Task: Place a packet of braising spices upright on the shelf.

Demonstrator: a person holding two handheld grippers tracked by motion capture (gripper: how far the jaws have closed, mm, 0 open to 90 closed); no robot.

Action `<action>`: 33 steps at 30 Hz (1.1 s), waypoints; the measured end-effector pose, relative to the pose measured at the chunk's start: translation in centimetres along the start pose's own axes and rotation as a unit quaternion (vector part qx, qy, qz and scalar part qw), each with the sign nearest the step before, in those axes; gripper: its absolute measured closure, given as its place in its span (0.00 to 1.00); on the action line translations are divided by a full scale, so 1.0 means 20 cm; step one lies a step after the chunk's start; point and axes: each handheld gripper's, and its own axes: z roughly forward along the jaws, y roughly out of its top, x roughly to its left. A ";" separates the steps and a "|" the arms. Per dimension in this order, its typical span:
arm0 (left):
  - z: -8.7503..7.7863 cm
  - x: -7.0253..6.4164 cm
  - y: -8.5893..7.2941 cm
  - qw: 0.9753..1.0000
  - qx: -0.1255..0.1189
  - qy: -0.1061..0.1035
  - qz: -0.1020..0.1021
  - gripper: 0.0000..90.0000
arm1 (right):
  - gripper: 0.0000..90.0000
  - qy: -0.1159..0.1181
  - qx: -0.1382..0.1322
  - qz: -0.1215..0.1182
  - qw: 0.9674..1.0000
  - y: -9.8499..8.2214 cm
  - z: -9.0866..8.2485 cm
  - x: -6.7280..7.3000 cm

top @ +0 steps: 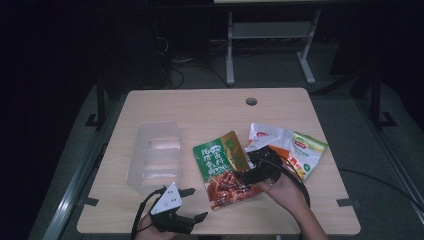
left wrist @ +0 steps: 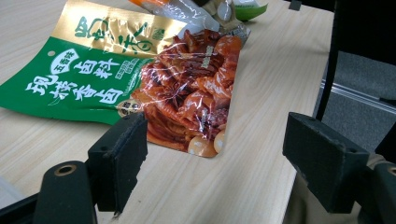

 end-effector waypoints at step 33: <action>0.00 0.01 0.01 1.000 0.000 -0.006 -0.002 0.24 | 0.27 -0.050 0.138 0.028 0.989 0.31 0.40 -0.30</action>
